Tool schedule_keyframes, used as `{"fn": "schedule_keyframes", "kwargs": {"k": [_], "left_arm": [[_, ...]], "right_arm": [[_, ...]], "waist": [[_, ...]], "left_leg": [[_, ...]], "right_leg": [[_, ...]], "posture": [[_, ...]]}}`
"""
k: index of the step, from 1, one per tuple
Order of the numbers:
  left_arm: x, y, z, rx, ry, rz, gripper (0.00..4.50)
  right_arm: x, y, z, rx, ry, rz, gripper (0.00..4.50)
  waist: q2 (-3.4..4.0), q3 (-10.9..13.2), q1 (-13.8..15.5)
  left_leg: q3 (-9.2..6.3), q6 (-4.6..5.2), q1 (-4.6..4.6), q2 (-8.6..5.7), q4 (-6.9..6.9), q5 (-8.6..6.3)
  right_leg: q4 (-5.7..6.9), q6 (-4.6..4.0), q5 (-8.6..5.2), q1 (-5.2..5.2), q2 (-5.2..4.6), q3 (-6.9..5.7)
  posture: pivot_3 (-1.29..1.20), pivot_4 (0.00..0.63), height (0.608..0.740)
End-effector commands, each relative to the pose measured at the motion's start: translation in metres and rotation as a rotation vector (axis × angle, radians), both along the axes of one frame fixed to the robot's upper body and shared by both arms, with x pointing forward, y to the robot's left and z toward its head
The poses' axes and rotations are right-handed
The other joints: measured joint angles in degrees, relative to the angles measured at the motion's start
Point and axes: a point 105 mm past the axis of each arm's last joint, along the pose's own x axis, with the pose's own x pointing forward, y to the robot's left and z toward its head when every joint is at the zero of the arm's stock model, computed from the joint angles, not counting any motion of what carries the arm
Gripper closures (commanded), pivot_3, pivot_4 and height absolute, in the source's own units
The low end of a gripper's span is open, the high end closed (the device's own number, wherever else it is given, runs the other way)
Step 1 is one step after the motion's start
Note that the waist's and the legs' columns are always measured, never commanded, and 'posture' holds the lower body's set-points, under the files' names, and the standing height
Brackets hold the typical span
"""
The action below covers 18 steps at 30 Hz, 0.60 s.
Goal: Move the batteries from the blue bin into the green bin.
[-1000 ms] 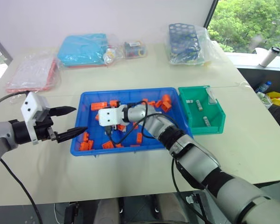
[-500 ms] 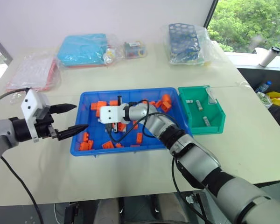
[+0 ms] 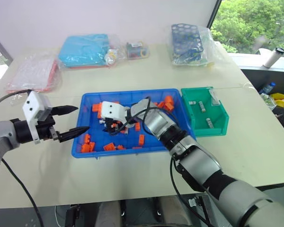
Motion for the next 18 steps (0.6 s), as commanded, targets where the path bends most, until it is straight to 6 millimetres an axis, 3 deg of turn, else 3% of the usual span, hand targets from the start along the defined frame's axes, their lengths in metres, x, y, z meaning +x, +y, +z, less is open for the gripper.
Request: {"fn": "schedule_keyframes", "kwargs": {"k": [1,10,18], "left_arm": [[-0.002,-0.002,0.006,0.015,-0.042,-0.011,0.0],[-0.005,-0.002,0.004,0.005,-0.044,0.003,0.0],[-0.004,-0.005,0.004,-0.001,-0.05,0.0,0.0]], "right_arm": [[0.004,0.011,0.019,0.024,0.022,-0.04,2.13],[0.005,0.012,0.026,0.058,0.112,-0.086,2.13],[0.016,0.007,0.012,0.005,0.09,-0.141,2.13]], "waist": [[0.0,0.0,-0.03],[0.0,0.0,-0.01],[0.0,0.0,-0.12]], "left_leg": [[0.0,0.0,0.0,0.0,0.0,0.0],[0.0,-0.02,-0.01,-0.02,-0.04,-0.01],[0.0,-0.05,-0.01,-0.01,-0.08,-0.02]], "right_leg": [[0.0,0.0,0.0,-0.01,0.0,0.0],[-0.03,-0.02,-0.01,-0.01,-0.18,-0.02],[-0.03,-0.07,-0.03,-0.04,-0.22,-0.03]], "posture": [[0.0,0.15,0.739],[0.0,0.15,0.739],[0.0,0.15,0.739]]}}
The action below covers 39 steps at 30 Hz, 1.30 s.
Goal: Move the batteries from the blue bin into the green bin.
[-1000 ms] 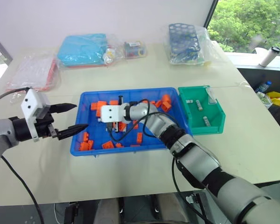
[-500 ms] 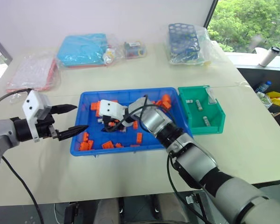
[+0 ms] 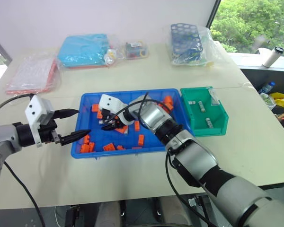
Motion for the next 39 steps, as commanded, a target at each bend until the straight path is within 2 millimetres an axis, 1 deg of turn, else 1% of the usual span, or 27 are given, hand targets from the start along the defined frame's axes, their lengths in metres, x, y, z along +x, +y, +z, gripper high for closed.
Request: {"fn": "schedule_keyframes", "kwargs": {"k": [1,4,7,8,10,13,16,19,21,23,25,27,29,30,31,34,35,38,39], "left_arm": [[-0.001,-0.003,0.011,0.011,-0.06,-0.015,0.0],[-0.001,-0.003,0.011,0.011,-0.062,-0.013,0.0],[0.0,-0.003,0.012,0.009,-0.067,-0.013,0.0],[0.0,-0.003,0.012,0.009,-0.069,-0.014,0.0],[0.0,-0.004,0.012,0.008,-0.072,-0.014,0.0],[0.001,-0.004,0.013,0.008,-0.072,-0.016,0.0],[0.002,-0.005,0.012,0.008,-0.069,-0.022,0.0],[0.004,-0.007,0.012,0.004,-0.065,-0.035,0.0],[0.005,-0.009,0.011,0.002,-0.062,-0.046,0.0],[0.005,-0.01,0.01,-0.002,-0.057,-0.055,0.0],[0.006,-0.014,0.009,-0.012,-0.047,-0.072,0.0],[0.005,-0.019,0.007,-0.018,-0.039,-0.092,0.0],[0.006,-0.023,0.004,-0.022,-0.032,-0.11,0.0],[0.006,-0.026,0.004,-0.026,-0.03,-0.122,0.0],[0.006,-0.028,0.003,-0.029,-0.028,-0.129,0.0],[0.007,-0.035,0.002,-0.042,-0.026,-0.152,0.0],[0.008,-0.036,0.002,-0.044,-0.026,-0.156,0.0],[0.009,-0.039,-0.001,-0.051,-0.018,-0.167,0.0],[0.01,-0.04,-0.002,-0.052,-0.014,-0.173,0.0]], "right_arm": [[0.005,0.005,0.008,-0.005,-0.047,-0.003,2.13],[0.006,0.003,0.001,-0.042,-0.062,0.007,2.13],[0.006,0.005,-0.003,-0.056,-0.081,0.016,2.13],[0.006,0.007,-0.003,-0.053,-0.087,0.016,2.37],[0.006,0.01,0.0,-0.035,-0.087,0.012,2.99],[0.004,0.013,0.005,-0.016,-0.078,0.024,4.4],[0.001,0.015,0.012,0.016,-0.046,0.031,4.4],[0.002,0.012,0.024,0.061,-0.026,0.014,4.4],[0.005,0.005,0.037,0.104,-0.013,-0.016,4.4],[0.008,-0.01,0.053,0.154,-0.004,-0.056,4.4],[0.01,-0.033,0.072,0.204,-0.023,-0.103,4.4],[0.011,-0.066,0.088,0.24,-0.037,-0.17,4.4],[0.011,-0.108,0.097,0.247,-0.057,-0.261,4.4],[0.013,-0.135,0.097,0.233,-0.071,-0.329,4.4],[0.012,-0.152,0.098,0.222,-0.08,-0.374,4.4],[0.01,-0.225,0.093,0.141,-0.12,-0.565,4.4],[0.008,-0.241,0.093,0.123,-0.128,-0.606,4.4],[-0.007,-0.304,0.091,0.067,-0.126,-0.784,4.4],[-0.013,-0.321,0.09,0.054,-0.12,-0.836,4.4]], "waist": [[0.0,0.0,0.02],[0.0,0.0,-0.04],[0.0,0.0,-0.08],[0.0,0.0,-0.09],[0.0,0.0,-0.14],[0.0,0.0,-0.16],[0.0,0.0,-0.11],[0.0,0.0,-0.03],[0.01,0.0,-0.04],[0.01,0.01,0.11],[0.01,0.01,0.47],[0.01,0.0,0.6],[0.01,0.0,0.75],[0.01,0.0,0.88],[0.01,0.0,1.04],[0.02,0.01,1.29],[0.02,0.01,1.42],[0.13,0.07,1.56],[0.13,0.07,1.71]], "left_leg": [[0.0,-0.01,0.0,0.0,0.0,0.0],[0.0,-0.02,0.0,-0.01,-0.01,-0.01],[-0.01,-0.06,0.01,-0.01,-0.06,-0.01],[-0.01,-0.07,0.01,-0.01,-0.07,-0.01],[-0.02,-0.12,0.01,-0.01,-0.09,-0.02],[-0.03,-0.29,0.02,-0.01,-0.12,-0.1],[-0.03,-0.32,0.02,-0.04,-0.14,-0.11],[-0.03,-0.33,0.01,-0.06,-0.14,-0.12],[-0.03,-0.34,0.01,-0.06,-0.15,-0.12],[-0.04,-0.34,0.01,-0.07,-0.17,-0.12],[-0.1,-0.32,-0.03,-0.08,-0.18,-0.11],[-0.12,-0.32,-0.06,-0.15,-0.17,-0.11],[-0.13,-0.26,-0.09,-0.22,-0.17,-0.09],[-0.13,-0.21,-0.09,-0.26,-0.18,-0.07],[-0.13,-0.16,-0.09,-0.29,-0.18,-0.06],[-0.09,-0.09,-0.09,-0.31,-0.18,-0.06],[-0.08,-0.08,-0.09,-0.31,-0.18,-0.06],[-0.01,-0.04,-0.03,-0.3,-0.17,-0.05],[-0.03,-0.03,-0.02,-0.29,-0.17,-0.05]], "right_leg": [[0.0,-0.01,0.0,0.0,-0.01,0.0],[-0.01,-0.02,-0.01,-0.01,-0.06,-0.01],[-0.01,-0.07,-0.03,-0.01,-0.07,-0.01],[-0.01,-0.08,-0.04,-0.02,-0.08,-0.02],[-0.01,-0.1,-0.05,-0.02,-0.1,-0.03],[-0.01,-0.14,-0.06,-0.04,-0.21,-0.1],[-0.01,-0.16,-0.07,-0.05,-0.33,-0.26],[-0.01,-0.17,-0.07,-0.05,-0.41,-0.37],[-0.01,-0.18,-0.07,-0.05,-0.45,-0.44],[-0.02,-0.18,-0.06,-0.07,-0.58,-0.66],[-0.06,-0.25,-0.04,-0.05,-0.81,-1.14],[-0.1,-0.26,-0.04,-0.04,-0.92,-1.25],[-0.14,-0.27,-0.03,-0.03,-1.03,-1.33],[-0.15,-0.27,-0.04,-0.03,-1.11,-1.41],[-0.16,-0.27,-0.04,-0.03,-1.17,-1.46],[-0.19,-0.42,-0.12,-0.02,-1.19,-1.48],[-0.19,-0.42,-0.12,-0.02,-1.19,-1.49],[-0.18,-0.43,-0.12,-0.02,-1.14,-1.45],[-0.17,-0.42,-0.12,0.01,-1.08,-1.47]], "posture": [[0.0,0.15,0.739],[0.0,0.15,0.739],[0.0,0.15,0.739],[0.0,0.15,0.739],[0.0,0.15,0.739],[0.0,0.15,0.739],[0.0,0.15,0.739],[0.0,0.15,0.739],[0.0,0.15,0.739],[0.0,0.15,0.739],[0.0,0.15,0.739],[0.0,0.15,0.739],[0.0,0.15,0.739],[0.0,0.15,0.739],[0.0,0.15,0.739],[0.0,0.15,0.739],[0.0,0.15,0.739],[0.0,0.15,0.739],[0.0,0.15,0.739]]}}
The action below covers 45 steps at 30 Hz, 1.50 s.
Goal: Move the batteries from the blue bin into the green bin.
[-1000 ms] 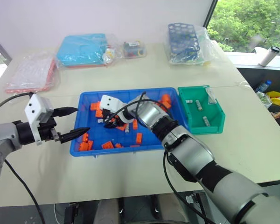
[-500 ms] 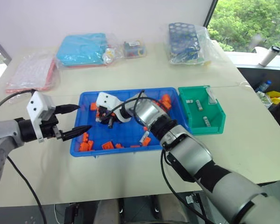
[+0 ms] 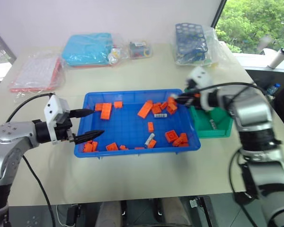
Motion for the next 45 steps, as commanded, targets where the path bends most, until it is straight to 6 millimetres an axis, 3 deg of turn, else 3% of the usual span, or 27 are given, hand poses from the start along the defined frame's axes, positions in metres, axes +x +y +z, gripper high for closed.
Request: {"fn": "schedule_keyframes", "kwargs": {"k": [1,2,6,11,16,20,22,26,33,41,45], "left_arm": [[0.0,-0.004,0.003,-0.005,-0.022,-0.027,0.0],[0.001,-0.005,0.003,-0.007,-0.021,-0.033,0.0],[0.004,-0.01,0.006,-0.008,-0.026,-0.058,0.0],[0.007,-0.009,0.008,-0.005,-0.031,-0.064,0.0],[0.007,-0.008,0.009,-0.002,-0.037,-0.06,0.0],[0.006,-0.008,0.008,-0.001,-0.038,-0.058,0.0],[0.006,-0.009,0.009,-0.002,-0.039,-0.058,0.0],[0.003,-0.013,0.008,0.003,-0.028,-0.092,0.0],[-0.005,-0.022,0.009,0.03,-0.02,-0.155,0.0],[-0.011,-0.02,0.012,0.028,-0.035,-0.126,0.0],[-0.013,-0.017,0.012,0.028,-0.038,-0.098,0.0]], "right_arm": [[-0.017,-0.047,0.012,-0.007,-0.026,-0.145,4.4],[-0.021,-0.054,0.008,-0.01,-0.015,-0.172,4.4],[-0.028,-0.061,-0.007,-0.025,0.008,-0.195,2.47],[-0.024,-0.058,-0.003,-0.053,-0.019,-0.174,0.04],[-0.015,-0.054,0.022,-0.063,-0.074,-0.125,0.04],[-0.01,-0.022,0.058,-0.057,-0.137,0.056,0.04],[-0.013,-0.001,0.064,-0.079,-0.137,0.19,0.04],[-0.012,0.046,0.048,-0.222,-0.14,0.468,0.04],[-0.011,0.106,0.004,-0.453,-0.231,0.901,0.04],[-0.01,0.127,-0.009,-0.581,-0.371,1.208,0.04],[-0.021,0.131,-0.017,-0.592,-0.395,1.369,0.04]], "waist": [[0.0,0.0,0.22],[0.0,0.0,0.3],[-0.02,0.0,-0.02],[-0.03,0.01,0.22],[-0.02,0.03,0.27],[-0.01,0.04,0.12],[-0.01,0.04,0.06],[-0.02,0.04,0.1],[-0.03,0.05,0.31],[-0.05,0.06,0.2],[-0.05,0.06,0.16]], "left_leg": [[-0.01,0.01,0.0,0.02,0.02,0.0],[-0.01,0.02,0.0,0.02,0.05,-0.01],[0.02,0.1,0.02,0.19,0.33,-0.05],[0.07,0.14,0.09,0.19,0.33,-0.06],[0.09,0.17,0.07,0.19,0.35,-0.08],[0.09,0.17,0.07,0.2,0.35,-0.08],[0.09,0.17,0.08,0.27,0.33,-0.08],[0.06,0.17,0.08,0.31,0.33,-0.08],[0.08,0.17,0.04,0.29,0.4,-0.08],[0.07,0.16,0.05,0.31,0.46,-0.07],[0.06,0.15,0.07,0.32,0.45,-0.07]], "right_leg": [[0.0,0.0,0.0,0.02,0.05,0.0],[-0.01,0.0,0.0,0.03,0.09,0.0],[0.0,0.05,0.02,0.15,0.45,0.02],[0.05,0.22,0.09,0.15,0.62,0.1],[0.04,0.25,0.09,0.15,0.62,0.1],[0.05,0.24,0.09,0.13,0.63,0.1],[0.05,0.24,0.09,0.12,0.7,0.11],[0.05,0.23,0.08,0.12,0.77,0.11],[0.09,0.25,0.09,0.12,0.77,0.1],[0.17,0.25,0.1,0.13,0.77,0.1],[0.18,0.25,0.1,0.13,0.78,0.1]], "posture": [[0.0,0.15,0.739],[0.0,0.15,0.739],[0.0,0.15,0.739],[0.0,0.15,0.739],[0.0,0.15,0.739],[0.0,0.15,0.739],[0.0,0.15,0.739],[0.0,0.15,0.739],[0.0,0.15,0.739],[0.0,0.15,0.739],[0.0,0.15,0.739]]}}
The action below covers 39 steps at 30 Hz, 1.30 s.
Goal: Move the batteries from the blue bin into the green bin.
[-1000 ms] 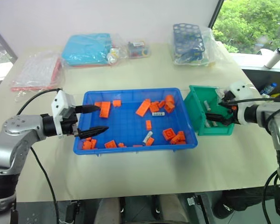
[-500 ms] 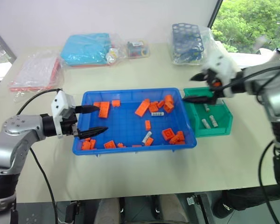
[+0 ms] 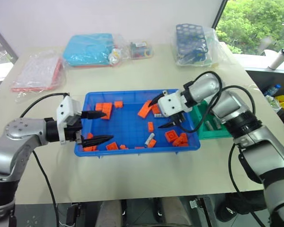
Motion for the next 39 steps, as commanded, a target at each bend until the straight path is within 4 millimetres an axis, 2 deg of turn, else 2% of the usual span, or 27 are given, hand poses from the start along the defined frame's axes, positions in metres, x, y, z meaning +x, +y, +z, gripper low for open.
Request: {"fn": "schedule_keyframes", "kwargs": {"k": [1,11,17,20,27,28,33,34,37,39], "left_arm": [[-0.003,0.003,0.013,0.005,-0.059,0.02,0.0],[-0.003,0.003,0.022,0.008,-0.077,0.028,0.0],[-0.004,0.0,0.024,0.009,-0.082,0.024,0.0],[-0.003,0.0,0.025,0.008,-0.087,0.026,0.0],[-0.002,0.001,0.027,0.005,-0.094,0.033,0.0],[-0.002,0.001,0.027,0.005,-0.094,0.033,0.0],[0.0,-0.001,0.023,-0.002,-0.082,0.021,0.0],[0.002,-0.001,0.022,-0.002,-0.08,0.02,0.0],[0.006,0.0,0.021,-0.007,-0.08,0.021,0.0],[0.009,0.0,0.022,-0.012,-0.082,0.02,0.0]], "right_arm": [[-0.009,0.004,0.002,-0.041,-0.024,0.14,0.04],[-0.004,0.028,-0.029,-0.12,-0.063,0.251,0.04],[-0.014,0.028,-0.054,-0.194,-0.009,0.324,0.04],[-0.02,0.029,-0.062,-0.204,0.033,0.336,0.89],[-0.021,0.035,-0.059,-0.152,0.062,0.302,4.41],[-0.021,0.035,-0.057,-0.141,0.06,0.294,4.47],[-0.021,0.02,0.015,0.091,0.084,0.104,4.47],[-0.022,0.012,0.036,0.157,0.104,0.033,4.47],[-0.02,-0.024,0.081,0.287,0.105,-0.178,4.47],[-0.015,-0.055,0.097,0.331,0.08,-0.348,4.47]], "waist": [[0.0,0.0,0.0],[0.0,0.0,-0.05],[-0.01,-0.01,0.04],[-0.02,-0.02,0.0],[-0.02,-0.03,-0.04],[-0.02,-0.03,-0.03],[0.02,0.01,0.7],[0.02,0.01,0.78],[0.02,0.0,1.51],[0.0,0.0,1.97]], "left_leg": [[0.0,0.0,0.0,0.0,0.01,0.0],[0.01,-0.05,0.08,0.01,0.01,0.03],[-0.01,-0.06,0.12,0.0,0.01,0.04],[-0.02,-0.07,0.19,0.0,0.01,0.04],[-0.05,-0.08,0.22,0.01,0.01,0.04],[-0.05,-0.08,0.22,0.01,0.0,0.04],[-0.07,-0.09,0.13,-0.02,0.06,0.05],[-0.06,-0.09,0.12,-0.03,0.08,0.05],[-0.05,-0.09,0.15,-0.02,0.07,0.05],[-0.08,-0.08,0.14,-0.03,0.07,0.04]], "right_leg": [[0.0,0.0,0.0,0.0,0.0,0.0],[0.06,-0.01,0.0,0.05,-0.02,0.0],[0.07,-0.01,0.0,0.11,-0.03,-0.02],[0.07,-0.01,0.0,0.2,-0.03,-0.04],[0.09,-0.02,0.0,0.23,-0.02,-0.04],[0.09,-0.02,0.0,0.23,-0.02,-0.04],[0.09,-0.02,0.0,0.2,-0.09,-0.07],[0.09,-0.01,0.0,0.19,-0.12,-0.07],[0.1,-0.02,0.0,0.18,-0.14,-0.1],[0.07,-0.04,-0.01,0.19,-0.15,-0.15]], "posture": [[0.0,0.15,0.739],[0.0,0.15,0.739],[0.0,0.15,0.739],[0.0,0.15,0.739],[0.0,0.15,0.739],[0.0,0.15,0.739],[0.0,0.15,0.739],[0.0,0.15,0.739],[0.0,0.15,0.739],[0.0,0.15,0.739]]}}
